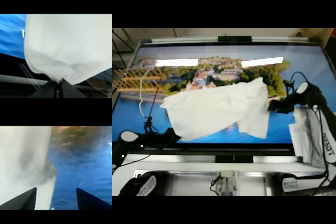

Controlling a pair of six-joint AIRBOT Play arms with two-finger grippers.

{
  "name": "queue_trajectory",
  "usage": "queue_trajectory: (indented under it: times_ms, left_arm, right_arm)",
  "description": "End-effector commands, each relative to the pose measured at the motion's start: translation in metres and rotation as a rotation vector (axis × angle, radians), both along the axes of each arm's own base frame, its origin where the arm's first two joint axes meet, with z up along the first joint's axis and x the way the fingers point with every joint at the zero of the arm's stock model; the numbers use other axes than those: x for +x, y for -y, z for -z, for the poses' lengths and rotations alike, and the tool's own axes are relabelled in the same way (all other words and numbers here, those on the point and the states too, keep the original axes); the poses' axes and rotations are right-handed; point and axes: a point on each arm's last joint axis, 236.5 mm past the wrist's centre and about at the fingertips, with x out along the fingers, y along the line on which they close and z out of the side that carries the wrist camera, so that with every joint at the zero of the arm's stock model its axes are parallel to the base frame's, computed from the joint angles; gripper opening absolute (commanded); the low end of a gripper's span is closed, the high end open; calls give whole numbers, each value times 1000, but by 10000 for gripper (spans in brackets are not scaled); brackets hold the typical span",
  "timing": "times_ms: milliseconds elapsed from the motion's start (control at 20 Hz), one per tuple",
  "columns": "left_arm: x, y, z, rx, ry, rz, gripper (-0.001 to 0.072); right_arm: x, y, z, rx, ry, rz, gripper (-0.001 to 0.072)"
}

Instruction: Fold the shirts.

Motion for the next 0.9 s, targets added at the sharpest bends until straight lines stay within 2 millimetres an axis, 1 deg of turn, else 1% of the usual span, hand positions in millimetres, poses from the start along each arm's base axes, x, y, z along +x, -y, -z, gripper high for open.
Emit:
queue_trajectory:
  times_ms: [0,150,200,300,400,450,500,550,600,650,700,750,800,850]
  left_arm:
    - [4,0,-5,-1,13,2,33]
    - [-1,3,-6,-13,-3,17,33]
    - [-2,4,-6,-14,-5,20,33]
    - [-1,3,-6,-13,-3,20,33]
    - [2,3,-9,-5,17,34,32]
    - [6,2,-12,0,33,44,32]
    - [13,0,-19,9,64,55,32]
    - [22,-3,-29,21,107,72,31]
    - [36,-8,-47,36,167,89,31]
    - [53,-14,-71,61,241,109,30]
    - [73,-21,-106,93,341,133,30]
    - [92,-28,-148,129,450,149,30]
    - [110,-34,-206,178,590,160,30]
    - [122,-39,-269,237,738,169,30]
  right_arm:
    - [10,-14,16,31,36,-46,609]
    - [21,-25,24,53,66,-35,607]
    - [27,-25,23,51,87,-26,558]
    - [33,-27,21,55,113,-19,371]
    - [33,-30,19,67,123,-39,141]
    - [32,-31,16,65,128,-60,62]
    - [31,-32,8,65,140,-82,61]
    - [33,-32,-6,60,170,-106,61]
    - [36,-32,-25,52,217,-131,61]
    - [42,-30,-54,34,285,-150,61]
    - [50,-28,-88,13,367,-160,61]
    - [58,-28,-130,-3,466,-161,61]
    - [63,-27,-186,-24,593,-164,61]
    - [64,-27,-249,-50,736,-166,62]
